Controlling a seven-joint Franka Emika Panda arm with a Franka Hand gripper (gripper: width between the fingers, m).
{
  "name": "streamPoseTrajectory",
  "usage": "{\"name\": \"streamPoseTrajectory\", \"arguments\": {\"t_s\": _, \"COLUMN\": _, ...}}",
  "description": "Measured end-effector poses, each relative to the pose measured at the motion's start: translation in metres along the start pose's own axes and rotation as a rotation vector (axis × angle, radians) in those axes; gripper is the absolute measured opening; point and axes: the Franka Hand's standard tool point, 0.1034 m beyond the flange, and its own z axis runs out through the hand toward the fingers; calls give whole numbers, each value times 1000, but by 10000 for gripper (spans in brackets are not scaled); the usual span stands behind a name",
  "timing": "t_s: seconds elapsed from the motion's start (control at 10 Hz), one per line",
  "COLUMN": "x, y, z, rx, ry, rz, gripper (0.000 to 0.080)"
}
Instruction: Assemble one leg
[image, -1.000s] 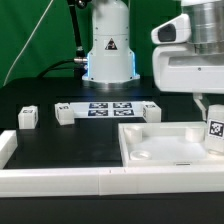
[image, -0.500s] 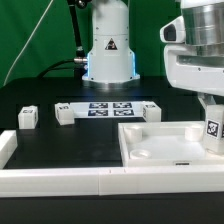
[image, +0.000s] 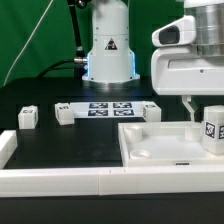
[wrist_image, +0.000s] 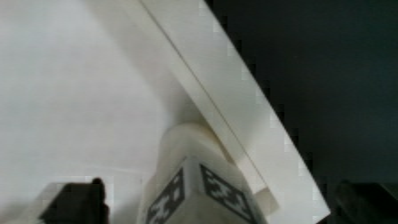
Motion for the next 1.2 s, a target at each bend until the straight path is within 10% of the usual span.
{"name": "streamPoseTrajectory", "arguments": {"t_s": 0.5, "x": 13, "y": 8, "z": -7, "rx": -79, "ry": 46, "rz": -533, "gripper": 649}}
{"name": "streamPoseTrajectory", "arguments": {"t_s": 0.8, "x": 13, "y": 5, "z": -7, "rx": -79, "ry": 54, "rz": -629, "gripper": 649}}
{"name": "streamPoseTrajectory", "arguments": {"t_s": 1.0, "x": 13, "y": 5, "z": -6, "rx": -79, "ry": 53, "rz": -629, "gripper": 379}}
{"name": "streamPoseTrajectory", "arguments": {"t_s": 1.2, "x": 13, "y": 5, "z": -6, "rx": -78, "ry": 53, "rz": -620, "gripper": 289}}
